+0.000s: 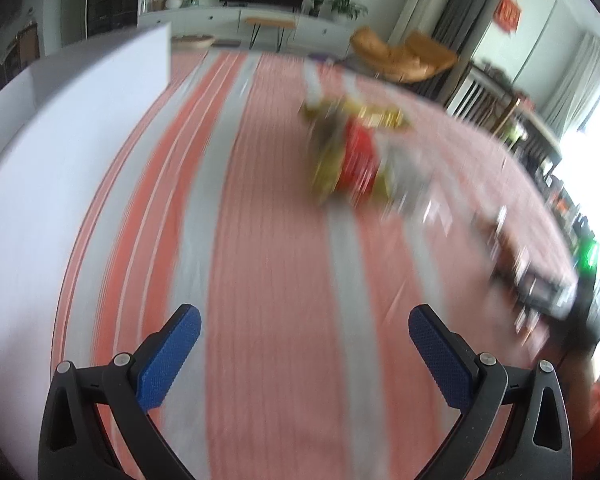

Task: Organize snacks
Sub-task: 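Grasp the red-labelled dried longan bag with the left gripper while the right gripper holds the sausage bag, then hold the longan bag in the left gripper and sausage bag in the right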

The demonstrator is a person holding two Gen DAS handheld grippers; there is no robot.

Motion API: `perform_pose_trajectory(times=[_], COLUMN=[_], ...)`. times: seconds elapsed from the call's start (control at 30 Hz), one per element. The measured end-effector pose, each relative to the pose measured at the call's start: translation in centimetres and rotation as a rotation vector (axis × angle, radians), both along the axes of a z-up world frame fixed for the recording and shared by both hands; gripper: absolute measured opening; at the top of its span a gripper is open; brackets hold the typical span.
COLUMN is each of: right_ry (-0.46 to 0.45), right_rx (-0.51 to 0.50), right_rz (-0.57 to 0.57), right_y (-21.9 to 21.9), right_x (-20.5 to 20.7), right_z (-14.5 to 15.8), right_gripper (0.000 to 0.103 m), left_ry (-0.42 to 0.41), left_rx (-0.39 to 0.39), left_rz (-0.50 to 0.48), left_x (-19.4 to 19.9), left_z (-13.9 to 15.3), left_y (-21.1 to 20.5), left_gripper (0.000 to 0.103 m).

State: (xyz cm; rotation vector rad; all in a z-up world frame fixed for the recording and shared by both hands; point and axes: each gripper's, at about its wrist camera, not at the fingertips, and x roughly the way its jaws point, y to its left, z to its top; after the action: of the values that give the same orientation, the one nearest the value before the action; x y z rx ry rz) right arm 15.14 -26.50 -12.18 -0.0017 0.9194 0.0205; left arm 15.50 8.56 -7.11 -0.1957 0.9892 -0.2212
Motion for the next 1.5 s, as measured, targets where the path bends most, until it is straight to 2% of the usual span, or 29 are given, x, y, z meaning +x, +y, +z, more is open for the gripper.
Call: perform_pose_trajectory(times=[0.1, 0.17, 0.27, 0.33, 0.37, 0.4, 0.43, 0.5, 0.6, 0.87, 0.97, 1.1, 1.2, 1.23, 1.27, 1.5], right_ry=[0.000, 0.000, 0.000, 0.000, 0.000, 0.000, 0.000, 0.000, 0.001, 0.002, 0.002, 0.002, 0.002, 0.002, 0.002, 0.002], right_rx=[0.000, 0.000, 0.000, 0.000, 0.000, 0.000, 0.000, 0.000, 0.000, -0.002, -0.002, -0.002, -0.002, -0.002, -0.002, -0.002], right_rz=[0.002, 0.001, 0.000, 0.000, -0.001, -0.001, -0.001, 0.000, 0.002, 0.013, 0.012, 0.013, 0.012, 0.012, 0.012, 0.012], right_y=[0.1, 0.1, 0.1, 0.1, 0.1, 0.1, 0.1, 0.2, 0.3, 0.8, 0.8, 0.8, 0.8, 0.8, 0.9, 0.9], right_x=[0.1, 0.1, 0.1, 0.0, 0.0, 0.0, 0.0, 0.0, 0.1, 0.3, 0.3, 0.3, 0.3, 0.3, 0.3, 0.3], right_z=[0.0, 0.0, 0.0, 0.0, 0.0, 0.0, 0.0, 0.0, 0.0, 0.0, 0.0, 0.0, 0.0, 0.0, 0.0, 0.0], right_gripper=[0.103, 0.103, 0.103, 0.103, 0.103, 0.103, 0.103, 0.103, 0.103, 0.103, 0.103, 0.103, 0.103, 0.103, 0.103, 0.103], left_ry=[-0.002, 0.015, 0.095, 0.153, 0.165, 0.164, 0.154, 0.121, 0.099, 0.095, 0.054, -0.002, -0.058, -0.048, -0.048, -0.039], left_rx=[-0.002, 0.045, 0.097, 0.132, 0.143, 0.149, 0.140, 0.112, 0.106, 0.166, 0.178, 0.185, 0.230, 0.257, 0.280, 0.259], left_rz=[-0.057, -0.073, -0.033, -0.013, -0.014, -0.021, -0.026, -0.014, -0.006, 0.028, 0.040, 0.085, 0.104, 0.097, 0.088, 0.093], left_x=[5.0, 9.1, 14.2, 16.0, 16.3, 16.3, 16.1, 14.8, 11.4, 1.5, -0.5, -1.2, -1.7, -1.5, -1.4, -1.0], left_z=[1.9, 2.1, 0.4, -1.4, -2.0, -2.6, -2.9, -2.7, -2.1, -1.6, -2.9, -4.3, -4.9, -5.1, -5.1, -4.9], left_y=[-2.7, -4.7, -6.6, -7.3, -7.5, -7.5, -7.3, -6.0, -3.8, 1.6, 1.9, 2.0, 1.3, 0.9, 0.5, 1.0], left_gripper=[0.103, 0.103, 0.103, 0.103, 0.100, 0.077, 0.066, 0.060, 0.058, 0.059, 0.067, 0.083, 0.096, 0.101, 0.103, 0.103])
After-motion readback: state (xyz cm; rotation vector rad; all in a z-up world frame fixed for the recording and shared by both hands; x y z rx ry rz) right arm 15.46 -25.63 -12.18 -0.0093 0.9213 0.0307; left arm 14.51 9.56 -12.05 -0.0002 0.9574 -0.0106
